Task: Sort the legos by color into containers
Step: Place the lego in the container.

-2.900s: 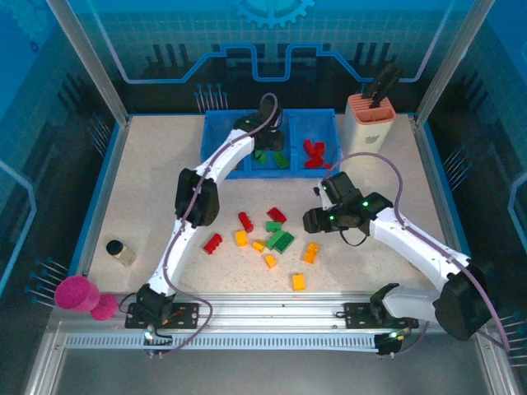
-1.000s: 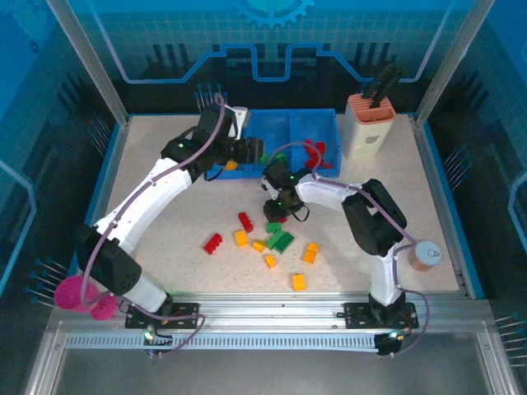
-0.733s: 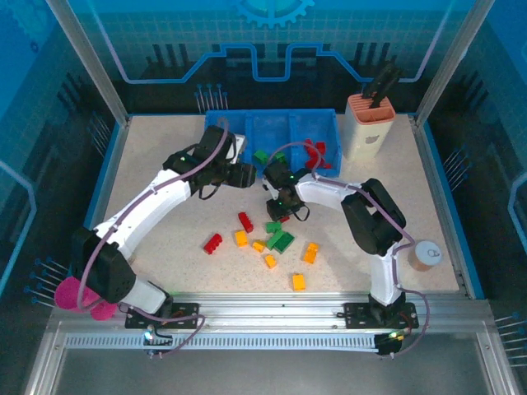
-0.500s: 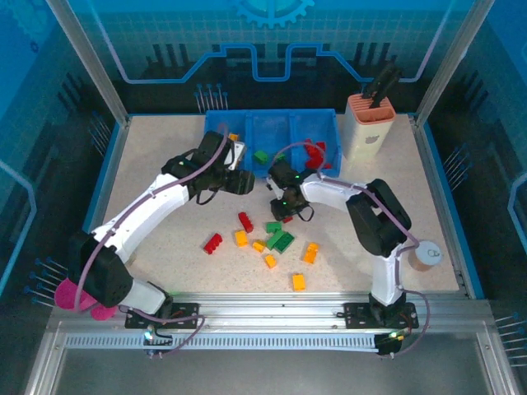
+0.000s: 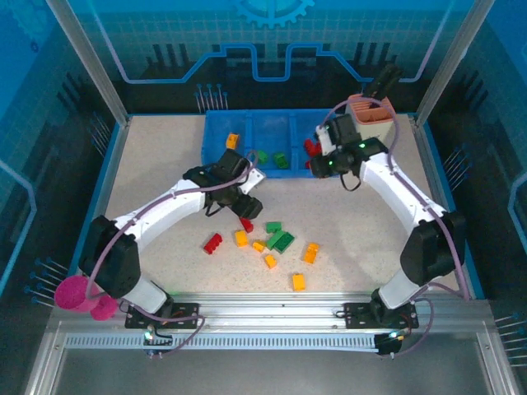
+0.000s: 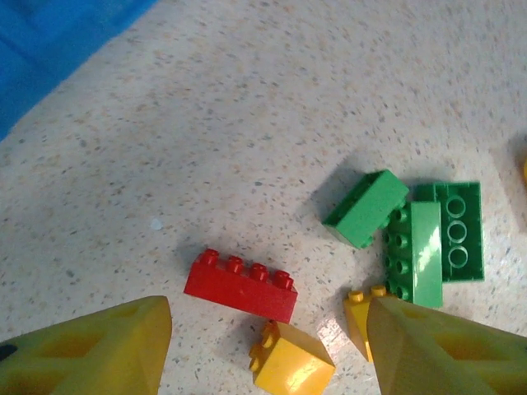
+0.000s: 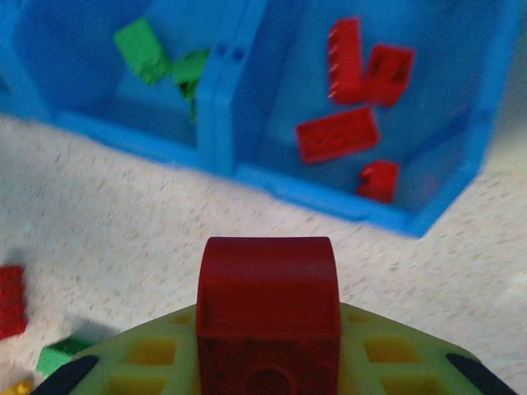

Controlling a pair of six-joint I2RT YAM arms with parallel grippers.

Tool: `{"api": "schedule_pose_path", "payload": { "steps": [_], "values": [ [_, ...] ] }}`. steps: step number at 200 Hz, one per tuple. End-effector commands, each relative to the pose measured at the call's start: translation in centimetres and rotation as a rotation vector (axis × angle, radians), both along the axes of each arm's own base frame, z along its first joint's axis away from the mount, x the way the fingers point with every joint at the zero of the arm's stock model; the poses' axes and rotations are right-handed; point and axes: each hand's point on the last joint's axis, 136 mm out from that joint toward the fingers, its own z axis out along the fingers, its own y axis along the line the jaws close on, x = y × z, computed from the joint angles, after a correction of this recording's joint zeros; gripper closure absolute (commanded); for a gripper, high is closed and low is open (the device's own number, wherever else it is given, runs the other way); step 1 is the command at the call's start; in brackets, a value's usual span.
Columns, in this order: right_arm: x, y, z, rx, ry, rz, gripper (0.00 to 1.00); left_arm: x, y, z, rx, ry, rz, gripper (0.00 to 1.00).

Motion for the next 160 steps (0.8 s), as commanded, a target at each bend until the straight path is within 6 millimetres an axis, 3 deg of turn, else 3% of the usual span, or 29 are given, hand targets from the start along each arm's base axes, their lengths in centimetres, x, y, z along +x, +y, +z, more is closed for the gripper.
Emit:
{"api": "schedule_pose_path", "payload": {
  "steps": [1,22,56,104,160],
  "values": [
    [1.1,-2.2,0.7,-0.026,0.01,-0.01,0.67,-0.3,-1.1,-0.9,0.02,-0.034,-0.119,0.34],
    [3.1,-3.1,1.1,-0.017,-0.021,-0.041,0.67,-0.5,-1.7,-1.5,0.029,-0.057,-0.165,0.34],
    [6.4,-2.6,0.6,-0.025,-0.038,-0.038,0.67,-0.8,-2.4,-2.2,0.054,-0.073,-0.218,0.34],
    [10.1,-2.3,-2.4,-0.064,0.001,-0.027,0.67,-1.5,-3.1,-4.0,0.111,-0.079,-0.289,0.34],
    [11.8,-1.9,-6.2,-0.086,0.07,-0.01,0.65,-2.6,-3.2,-5.8,0.141,-0.065,-0.348,0.35]
  ]
}}
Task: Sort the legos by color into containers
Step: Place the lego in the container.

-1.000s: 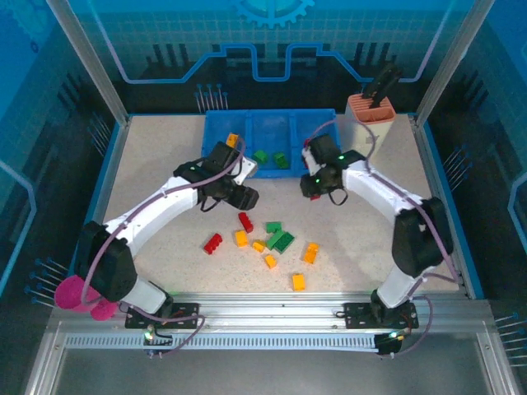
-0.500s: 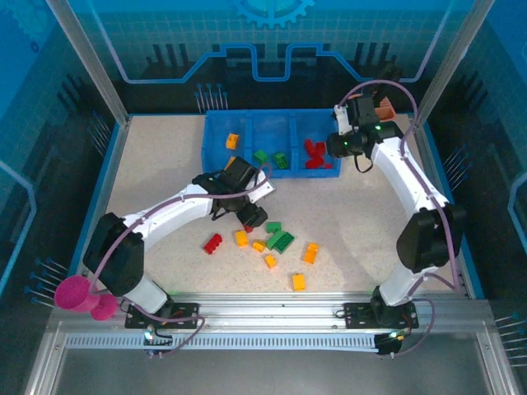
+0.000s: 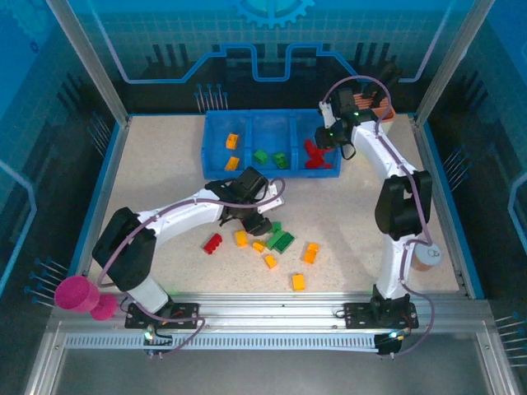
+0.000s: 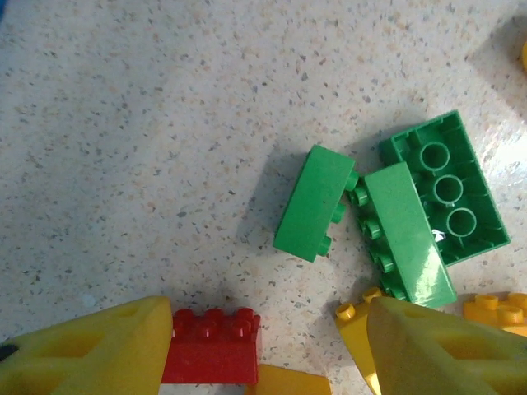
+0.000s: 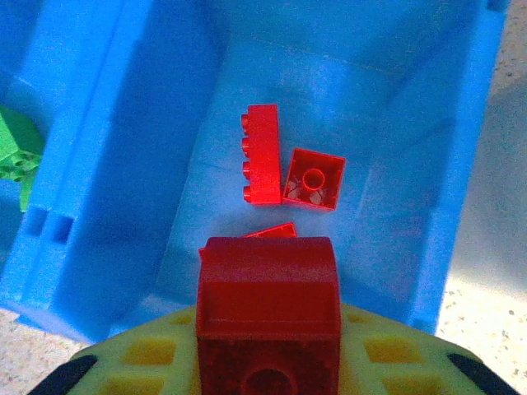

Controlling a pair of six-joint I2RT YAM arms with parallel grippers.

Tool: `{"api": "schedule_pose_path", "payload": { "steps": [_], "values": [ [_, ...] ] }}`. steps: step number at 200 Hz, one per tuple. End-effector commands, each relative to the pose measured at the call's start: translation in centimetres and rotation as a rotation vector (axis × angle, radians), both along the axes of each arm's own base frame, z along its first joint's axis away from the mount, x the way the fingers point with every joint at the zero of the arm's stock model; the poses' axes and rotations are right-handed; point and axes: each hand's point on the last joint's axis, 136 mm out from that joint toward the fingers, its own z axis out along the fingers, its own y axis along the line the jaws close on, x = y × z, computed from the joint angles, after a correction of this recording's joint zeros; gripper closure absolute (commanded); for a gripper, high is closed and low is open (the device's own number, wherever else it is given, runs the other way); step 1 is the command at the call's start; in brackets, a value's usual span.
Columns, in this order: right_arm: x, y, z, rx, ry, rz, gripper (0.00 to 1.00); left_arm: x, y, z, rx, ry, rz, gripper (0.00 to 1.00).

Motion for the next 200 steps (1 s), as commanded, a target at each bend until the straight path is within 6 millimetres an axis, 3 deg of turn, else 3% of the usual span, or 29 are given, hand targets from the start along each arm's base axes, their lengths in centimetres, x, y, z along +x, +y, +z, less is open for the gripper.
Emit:
{"api": "schedule_pose_path", "payload": {
  "steps": [1,55,106,200],
  "values": [
    [0.4,-0.2,-0.6,-0.018,0.018,0.014,0.65,-0.5,-0.2,-0.8,0.02,-0.009,-0.05,0.35],
    [0.4,0.0,-2.9,-0.017,0.063,0.015,0.63,-0.8,-1.0,-1.7,0.018,-0.003,-0.088,0.36],
    [0.6,-0.3,-4.1,-0.041,0.079,0.026,0.61,-0.8,-1.2,-3.2,0.074,-0.019,-0.127,0.36],
    [0.6,-0.6,-6.6,-0.057,0.128,0.033,0.56,-0.1,-1.7,-4.3,0.108,-0.052,-0.129,0.37]
  ]
}}
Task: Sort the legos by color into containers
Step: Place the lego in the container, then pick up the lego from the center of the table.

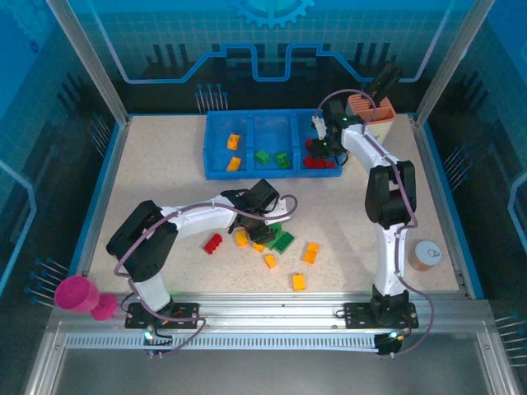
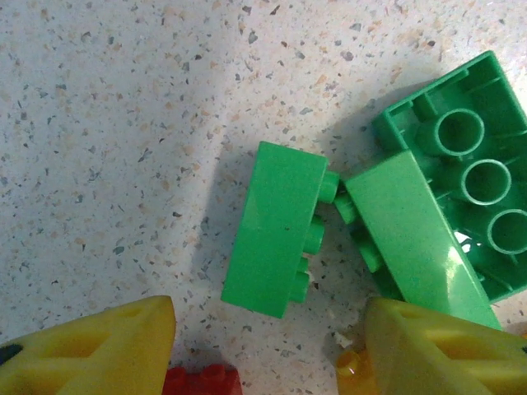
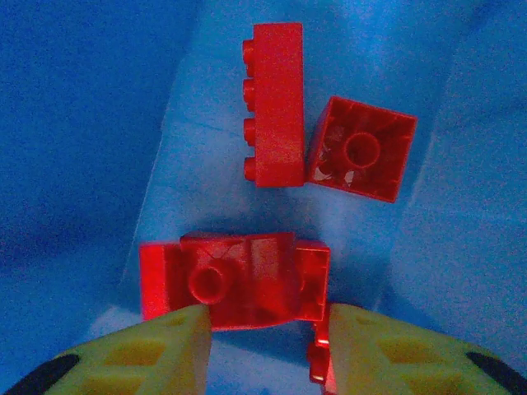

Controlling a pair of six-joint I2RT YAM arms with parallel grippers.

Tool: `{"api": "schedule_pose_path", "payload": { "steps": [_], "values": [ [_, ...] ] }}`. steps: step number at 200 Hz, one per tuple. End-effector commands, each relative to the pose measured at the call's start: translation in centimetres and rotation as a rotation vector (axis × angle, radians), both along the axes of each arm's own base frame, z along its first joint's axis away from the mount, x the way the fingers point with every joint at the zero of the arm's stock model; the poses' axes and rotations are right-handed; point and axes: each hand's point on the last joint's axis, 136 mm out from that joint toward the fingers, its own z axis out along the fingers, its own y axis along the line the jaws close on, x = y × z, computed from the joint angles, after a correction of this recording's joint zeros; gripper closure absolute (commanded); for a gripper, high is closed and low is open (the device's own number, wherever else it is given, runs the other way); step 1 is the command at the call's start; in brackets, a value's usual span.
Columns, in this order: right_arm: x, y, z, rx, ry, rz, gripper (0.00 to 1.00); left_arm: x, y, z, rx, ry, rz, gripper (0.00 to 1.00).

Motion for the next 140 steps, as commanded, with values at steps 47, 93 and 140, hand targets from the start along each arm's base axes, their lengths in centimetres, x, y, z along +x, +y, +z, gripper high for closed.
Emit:
{"api": "schedule_pose_path", "payload": {
  "steps": [47,93,140],
  "values": [
    [0.1,-0.5,1.7,0.001,-0.021,-0.001,0.54,0.6,-0.6,-0.7,0.011,-0.028,-0.036,0.37],
    [-0.3,-0.1,4.7,0.042,-0.065,0.001,0.52,0.8,-1.2,-1.4,0.005,-0.025,-0.052,0.4],
    [-0.7,-0.4,6.1,0.037,-0.091,-0.004,0.51,0.5,-2.3,-1.9,-0.016,0.022,-0.08,0.51]
  ]
}}
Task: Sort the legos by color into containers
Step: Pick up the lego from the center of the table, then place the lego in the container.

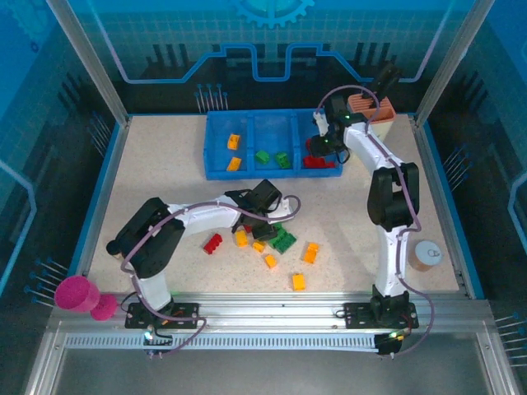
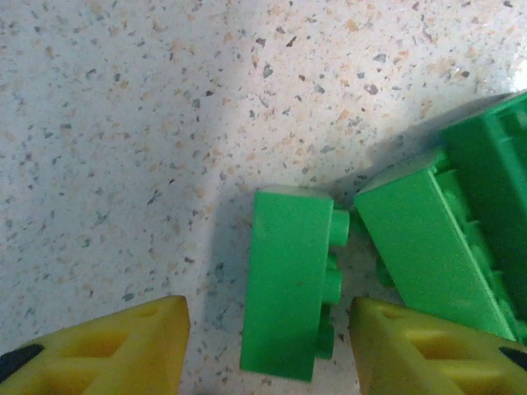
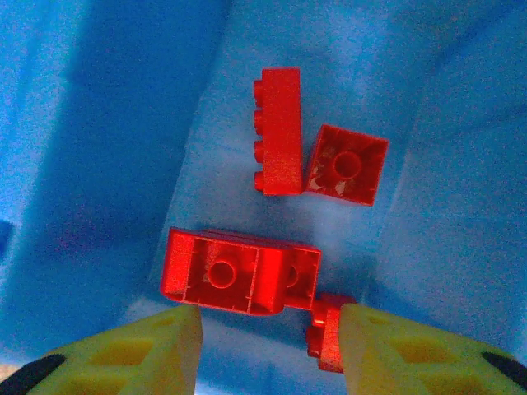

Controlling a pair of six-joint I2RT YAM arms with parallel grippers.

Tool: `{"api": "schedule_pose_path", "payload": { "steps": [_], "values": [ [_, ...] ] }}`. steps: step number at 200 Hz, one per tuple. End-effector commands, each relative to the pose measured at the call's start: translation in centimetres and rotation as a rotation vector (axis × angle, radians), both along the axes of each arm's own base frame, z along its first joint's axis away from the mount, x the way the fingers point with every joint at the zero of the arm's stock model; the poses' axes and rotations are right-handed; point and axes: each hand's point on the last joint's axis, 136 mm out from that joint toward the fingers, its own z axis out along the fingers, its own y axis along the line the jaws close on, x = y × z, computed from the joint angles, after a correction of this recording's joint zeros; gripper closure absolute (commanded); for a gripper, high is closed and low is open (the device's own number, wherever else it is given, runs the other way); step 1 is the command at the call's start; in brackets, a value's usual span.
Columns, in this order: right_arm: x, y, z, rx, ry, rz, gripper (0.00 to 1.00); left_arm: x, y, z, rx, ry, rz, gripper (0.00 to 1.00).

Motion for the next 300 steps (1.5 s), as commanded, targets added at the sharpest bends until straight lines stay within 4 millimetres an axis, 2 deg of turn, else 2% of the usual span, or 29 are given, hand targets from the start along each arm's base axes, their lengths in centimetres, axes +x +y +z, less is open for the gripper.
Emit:
{"api": "schedule_pose_path", "payload": {
  "steps": [1,17,42,80,97,121,140,170,202,231,262,300],
  "values": [
    [-0.6,-0.5,2.2,0.013,-0.024,-0.006,0.51,-0.6,-1.0,-0.5,-0.01,0.042,-0.052,0.52],
    [-0.8,-0.8,2.1,0.006,-0.02,-0.009,0.51,-0.9,-1.0,-0.7,-0.005,0.063,-0.056,0.59],
    [-1.0,-1.1,1.7,0.004,-0.014,-0.018,0.5,-1.2,-0.8,-0.9,-0.001,0.071,-0.056,0.65],
    [-1.3,-1.3,1.9,0.012,-0.018,-0.03,0.5,-0.6,-0.7,-0.9,0.005,0.056,-0.027,0.78],
    [-1.7,-1.5,2.2,0.01,-0.027,-0.034,0.5,0.4,-1.0,-0.1,-0.009,0.023,0.006,0.85],
    [-2.6,-1.6,3.1,0.015,-0.04,-0.039,0.5,1.8,-1.2,1.8,-0.075,0.012,0.082,0.87],
    [-3.7,-1.7,3.9,0.031,-0.052,-0.047,0.5,4.0,-0.8,4.0,-0.134,-0.003,0.187,0.88],
    [-6.2,-1.0,5.3,0.114,-0.088,-0.034,0.47,8.8,0.7,7.9,-0.23,-0.049,0.364,0.89],
    [-9.0,-0.8,5.3,0.175,-0.074,-0.061,0.45,14.1,1.7,11.5,-0.319,-0.101,0.513,0.9],
    [-12.0,0.0,4.9,0.208,-0.063,-0.05,0.44,19.2,3.0,13.2,-0.345,-0.174,0.625,0.88],
    [-15.5,1.1,3.9,0.215,-0.038,-0.026,0.44,23.6,2.5,12.6,-0.333,-0.206,0.676,0.88],
    [-19.3,1.9,2.8,0.221,0.001,-0.014,0.43,28.4,1.6,9.8,-0.325,-0.229,0.752,0.88]
  ]
}}
